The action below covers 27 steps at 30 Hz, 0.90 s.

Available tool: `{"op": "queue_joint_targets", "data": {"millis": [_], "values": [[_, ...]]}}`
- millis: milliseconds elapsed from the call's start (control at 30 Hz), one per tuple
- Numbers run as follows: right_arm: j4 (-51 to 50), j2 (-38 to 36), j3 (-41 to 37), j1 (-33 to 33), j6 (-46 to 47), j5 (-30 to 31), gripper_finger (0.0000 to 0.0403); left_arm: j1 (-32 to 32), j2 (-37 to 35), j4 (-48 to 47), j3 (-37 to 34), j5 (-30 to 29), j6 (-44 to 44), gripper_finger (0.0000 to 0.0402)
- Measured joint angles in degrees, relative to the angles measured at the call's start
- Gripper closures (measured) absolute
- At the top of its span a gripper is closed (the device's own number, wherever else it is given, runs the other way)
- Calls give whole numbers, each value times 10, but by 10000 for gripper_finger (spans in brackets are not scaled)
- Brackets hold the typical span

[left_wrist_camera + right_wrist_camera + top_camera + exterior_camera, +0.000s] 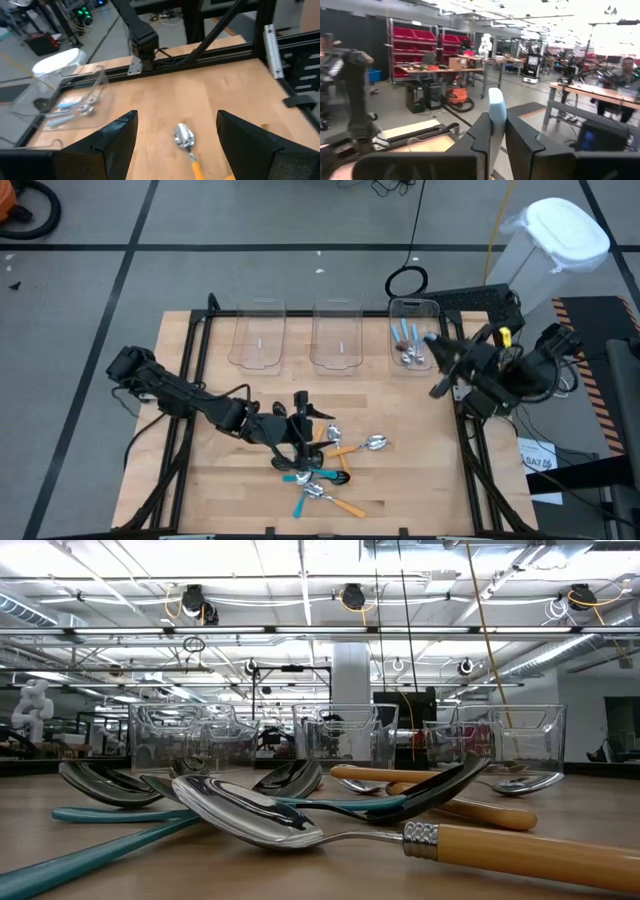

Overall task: Sort silverware by color (type)
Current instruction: Put the light blue spoon into the right transparent bin

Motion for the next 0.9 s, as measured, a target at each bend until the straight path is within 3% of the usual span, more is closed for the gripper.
{"op": "queue_joint_targets", "data": {"millis": [467, 733, 900], "values": [[-219, 9, 100, -114, 146, -145, 371, 1, 0, 1, 0, 30, -9, 133], [-415, 44, 173, -224, 261, -218, 370, 4, 0, 1, 0, 30, -7, 133], [-480, 62, 195, -319, 296, -295, 370, 9, 4, 0, 0, 41, -8, 133]]}}
